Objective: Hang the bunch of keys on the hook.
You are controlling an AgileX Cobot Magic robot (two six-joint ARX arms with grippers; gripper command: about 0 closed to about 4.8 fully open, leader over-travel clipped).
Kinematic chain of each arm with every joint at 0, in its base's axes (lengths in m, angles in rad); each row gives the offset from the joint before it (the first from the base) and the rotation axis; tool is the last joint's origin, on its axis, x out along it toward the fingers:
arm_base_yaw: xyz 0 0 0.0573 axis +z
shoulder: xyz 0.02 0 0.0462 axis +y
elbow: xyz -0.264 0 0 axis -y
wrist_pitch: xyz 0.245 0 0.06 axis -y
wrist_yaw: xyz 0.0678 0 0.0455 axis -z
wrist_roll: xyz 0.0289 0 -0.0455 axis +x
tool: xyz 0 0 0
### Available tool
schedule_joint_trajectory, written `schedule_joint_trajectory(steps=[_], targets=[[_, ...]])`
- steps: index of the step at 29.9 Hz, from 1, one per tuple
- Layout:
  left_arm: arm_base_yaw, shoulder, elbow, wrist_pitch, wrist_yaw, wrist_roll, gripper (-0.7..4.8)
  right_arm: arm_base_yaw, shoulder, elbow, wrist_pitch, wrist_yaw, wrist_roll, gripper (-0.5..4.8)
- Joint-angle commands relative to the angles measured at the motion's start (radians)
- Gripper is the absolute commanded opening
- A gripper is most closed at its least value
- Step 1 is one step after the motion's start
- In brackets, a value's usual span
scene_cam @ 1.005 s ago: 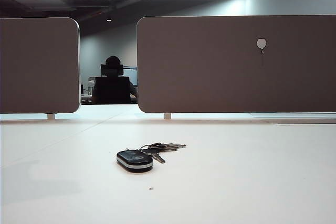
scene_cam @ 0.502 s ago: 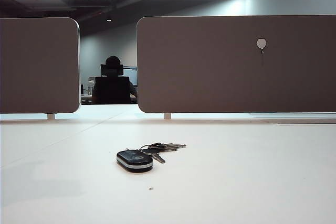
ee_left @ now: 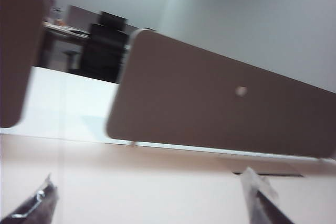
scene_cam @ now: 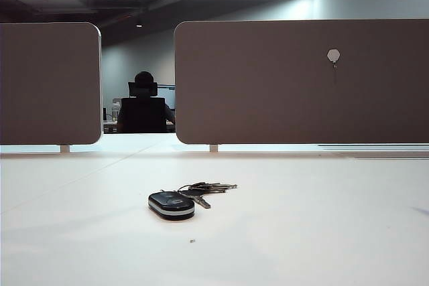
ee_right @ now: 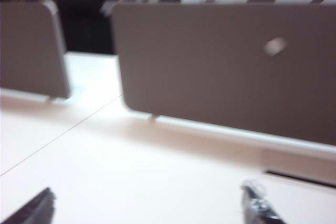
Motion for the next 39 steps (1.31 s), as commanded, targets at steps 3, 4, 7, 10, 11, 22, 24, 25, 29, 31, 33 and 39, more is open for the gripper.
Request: schedule_joint_trajectory(steps=[3,4,7,10,11,22,24,25,29,31,33,39], targets=[[-0.002,0.146,0.079,-0.013,0.153,-0.013,4.79,0.134,0.244,0.142,0.005,-0.019,-0.006,4.79],[-0.006,0.171,0.090,-0.014,0.162,-0.013,4.79,0.175,0.302,0.179,0.005,-0.019,-0.008,4.79],[-0.026,0.211,0.102,-0.009,0.154,-0.011,4.79,0.282,0.452,0.273,0.003,-0.016,-0.057,4.79],[-0.069,0.237,0.101,-0.066,0.143,0.050,4.79,0.371,0.620,0.370,0.004,-0.013,-0.099,4.79],[-0.086,0.245,0.101,-0.097,0.145,0.082,4.79,0.389,0.669,0.398,0.002,-0.013,-0.101,4.79],[-0.301,0.336,0.155,-0.314,-0.045,0.235,4.79,0.487,1.129,0.623,-0.022,-0.065,-0.187,4.79],[-0.335,0.360,0.186,-0.371,-0.084,0.267,4.79,0.494,1.174,0.626,-0.022,-0.072,-0.190,4.79],[-0.358,0.381,0.208,-0.409,-0.114,0.282,4.79,0.496,1.193,0.626,-0.022,-0.073,-0.190,4.79],[-0.430,0.468,0.286,-0.532,-0.241,0.325,4.79,0.511,1.269,0.627,-0.033,-0.072,-0.257,4.79],[-0.463,0.515,0.317,-0.541,-0.256,0.324,4.79,0.520,1.306,0.629,-0.033,-0.070,-0.282,4.79],[-0.490,0.558,0.342,-0.534,-0.257,0.323,4.79,0.529,1.337,0.631,-0.033,-0.060,-0.294,4.79],[-0.551,0.665,0.396,-0.527,-0.297,0.322,4.79,0.529,1.424,0.635,-0.023,-0.053,-0.335,4.79]])
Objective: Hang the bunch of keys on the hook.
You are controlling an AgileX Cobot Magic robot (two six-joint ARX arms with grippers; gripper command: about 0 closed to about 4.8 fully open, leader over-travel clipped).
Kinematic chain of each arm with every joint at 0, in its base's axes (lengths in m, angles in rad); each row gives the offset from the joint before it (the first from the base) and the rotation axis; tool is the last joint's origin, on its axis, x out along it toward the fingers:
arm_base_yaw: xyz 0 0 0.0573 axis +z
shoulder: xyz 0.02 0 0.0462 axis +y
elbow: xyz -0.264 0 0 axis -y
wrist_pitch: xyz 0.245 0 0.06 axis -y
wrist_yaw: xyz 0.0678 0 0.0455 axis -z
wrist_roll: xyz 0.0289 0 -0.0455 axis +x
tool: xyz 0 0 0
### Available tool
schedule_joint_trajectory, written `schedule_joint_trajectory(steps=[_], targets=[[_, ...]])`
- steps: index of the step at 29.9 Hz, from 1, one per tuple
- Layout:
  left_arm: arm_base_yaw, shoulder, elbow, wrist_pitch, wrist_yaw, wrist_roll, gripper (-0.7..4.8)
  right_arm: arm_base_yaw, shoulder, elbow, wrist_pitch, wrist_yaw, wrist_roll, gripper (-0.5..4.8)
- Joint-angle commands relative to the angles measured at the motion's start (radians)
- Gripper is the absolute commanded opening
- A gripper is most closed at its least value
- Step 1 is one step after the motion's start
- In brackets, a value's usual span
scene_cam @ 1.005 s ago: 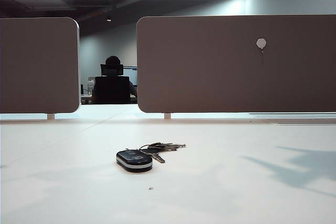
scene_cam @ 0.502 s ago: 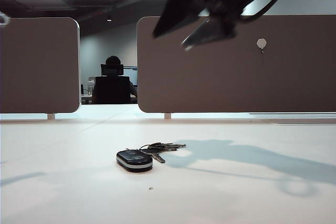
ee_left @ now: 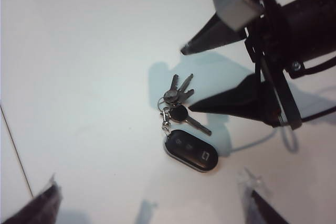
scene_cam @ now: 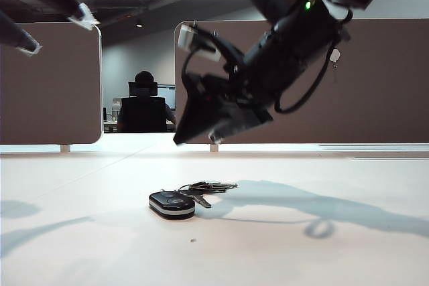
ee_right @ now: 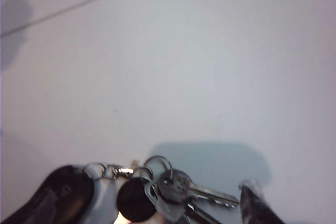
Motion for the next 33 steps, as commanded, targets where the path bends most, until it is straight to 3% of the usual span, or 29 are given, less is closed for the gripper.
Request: schedule_joint_trajectory(steps=[1,9,30,32,33], targets=[[-0.008,0.034,0.013,0.008,-0.014,0.005,4.79,0.000,0.071,0.007,0.035,0.007,-0.054,4.79],[-0.008,0.044,0.013,-0.002,-0.066,0.007,4.79,0.000,0.122,0.013,0.051,0.025,-0.069,4.79],[-0.008,0.044,0.013,-0.092,-0.066,0.007,4.79,0.023,0.183,0.013,0.110,0.070,-0.098,4.79],[-0.008,0.044,0.013,-0.097,-0.066,0.007,4.79,0.034,0.184,0.013,0.109,0.071,-0.119,4.09],[-0.008,0.044,0.013,-0.098,-0.066,0.006,4.79,0.039,0.185,0.013,0.108,0.071,-0.128,3.49]])
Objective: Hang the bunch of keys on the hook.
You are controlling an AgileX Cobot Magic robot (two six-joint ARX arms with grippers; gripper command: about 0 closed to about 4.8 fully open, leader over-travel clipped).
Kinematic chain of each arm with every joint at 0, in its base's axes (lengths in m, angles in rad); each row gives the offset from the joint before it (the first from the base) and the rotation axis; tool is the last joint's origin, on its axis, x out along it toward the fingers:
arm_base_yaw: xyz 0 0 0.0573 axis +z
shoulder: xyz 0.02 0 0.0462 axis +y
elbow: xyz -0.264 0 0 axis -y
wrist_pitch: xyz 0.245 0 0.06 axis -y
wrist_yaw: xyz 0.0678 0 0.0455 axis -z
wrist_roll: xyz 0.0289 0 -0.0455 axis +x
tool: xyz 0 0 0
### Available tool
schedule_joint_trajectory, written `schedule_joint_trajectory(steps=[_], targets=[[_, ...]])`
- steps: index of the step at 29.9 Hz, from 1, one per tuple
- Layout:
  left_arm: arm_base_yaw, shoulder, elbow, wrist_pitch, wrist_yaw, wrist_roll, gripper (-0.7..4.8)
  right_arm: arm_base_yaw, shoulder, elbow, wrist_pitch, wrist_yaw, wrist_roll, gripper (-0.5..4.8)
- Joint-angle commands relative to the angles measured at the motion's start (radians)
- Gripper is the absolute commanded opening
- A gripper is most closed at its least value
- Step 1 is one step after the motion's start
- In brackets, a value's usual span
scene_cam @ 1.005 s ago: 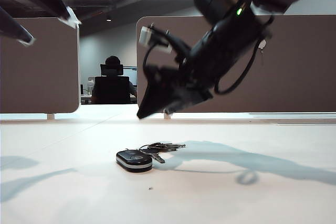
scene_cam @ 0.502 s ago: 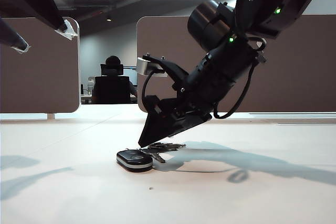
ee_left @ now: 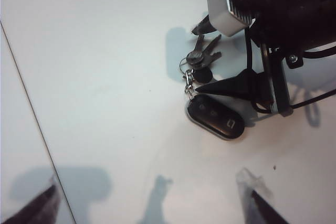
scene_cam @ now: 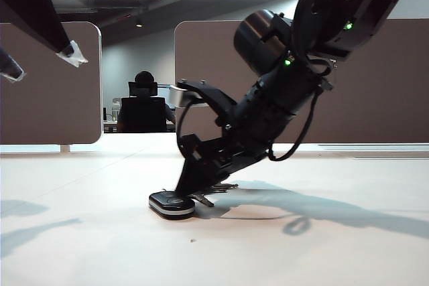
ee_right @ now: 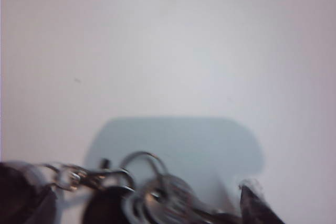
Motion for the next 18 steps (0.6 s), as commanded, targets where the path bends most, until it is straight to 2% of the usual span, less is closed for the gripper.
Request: schedule_joint_trajectory(steps=[1,3,12,16,18], targets=[[0.000,-0.001,0.007,-0.004,-0.003,0.003,4.79,0.021,-0.002,0.004,0.010,-0.001,-0.034,3.01],[0.000,-0.001,0.007,-0.008,-0.003,0.003,4.79,0.027,0.000,0.004,0.009,0.001,-0.034,2.36],[0.000,-0.001,0.007,-0.034,-0.003,0.000,4.79,0.025,0.002,0.004,-0.026,0.061,-0.034,2.19],[0.000,-0.001,0.007,-0.043,-0.002,0.000,4.79,0.025,0.003,0.003,-0.040,0.061,-0.034,0.57],[0.000,-0.001,0.007,-0.047,-0.002,0.000,4.79,0.026,0.005,0.003,-0.043,0.061,-0.034,0.03]])
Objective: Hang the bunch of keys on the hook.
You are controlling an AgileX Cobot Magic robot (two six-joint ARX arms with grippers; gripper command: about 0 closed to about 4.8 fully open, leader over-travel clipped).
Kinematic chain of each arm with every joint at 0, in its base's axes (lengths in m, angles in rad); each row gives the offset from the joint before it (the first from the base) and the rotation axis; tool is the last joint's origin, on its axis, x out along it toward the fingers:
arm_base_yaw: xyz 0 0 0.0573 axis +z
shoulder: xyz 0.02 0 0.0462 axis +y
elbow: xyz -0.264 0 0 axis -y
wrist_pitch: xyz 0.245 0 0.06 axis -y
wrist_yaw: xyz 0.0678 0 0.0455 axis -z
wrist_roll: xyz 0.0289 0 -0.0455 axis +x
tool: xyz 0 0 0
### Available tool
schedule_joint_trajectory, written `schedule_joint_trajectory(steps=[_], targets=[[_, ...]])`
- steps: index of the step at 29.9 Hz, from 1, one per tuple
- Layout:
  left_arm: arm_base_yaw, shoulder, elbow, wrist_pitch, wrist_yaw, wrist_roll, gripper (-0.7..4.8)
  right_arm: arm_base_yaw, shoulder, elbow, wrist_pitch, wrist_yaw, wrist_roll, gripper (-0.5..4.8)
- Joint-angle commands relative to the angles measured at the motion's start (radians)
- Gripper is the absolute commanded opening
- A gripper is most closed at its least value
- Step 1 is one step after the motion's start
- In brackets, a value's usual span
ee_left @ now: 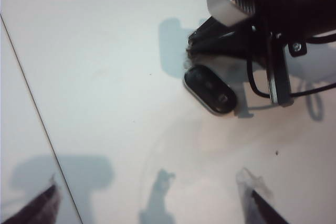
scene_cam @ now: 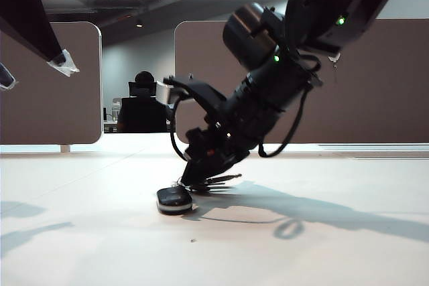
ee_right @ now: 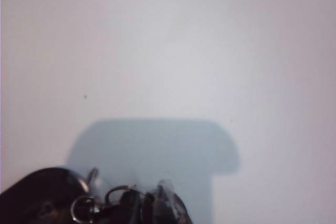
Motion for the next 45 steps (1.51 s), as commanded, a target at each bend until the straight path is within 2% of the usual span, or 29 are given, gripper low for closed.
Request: schedule_joint_trajectory(steps=[1,13,19,39,45], targets=[[0.000,-0.001,0.007,-0.003,-0.002,0.001,4.79,0.000,0.010,-0.008,-0.040,0.008,0.002,-0.05],[0.000,-0.001,0.007,-0.002,-0.002,0.001,4.79,0.000,-0.012,-0.007,-0.043,0.010,0.002,-0.06],[0.000,-0.001,0.007,-0.002,-0.002,0.001,4.79,-0.001,-0.098,-0.007,-0.031,0.054,0.002,-0.06],[0.000,-0.002,0.007,0.003,0.001,0.000,4.79,-0.006,-0.307,0.037,-0.049,0.064,0.019,-0.06],[0.000,-0.002,0.007,0.026,0.001,0.000,4.79,-0.006,-0.393,0.064,-0.053,0.065,0.062,-0.06]])
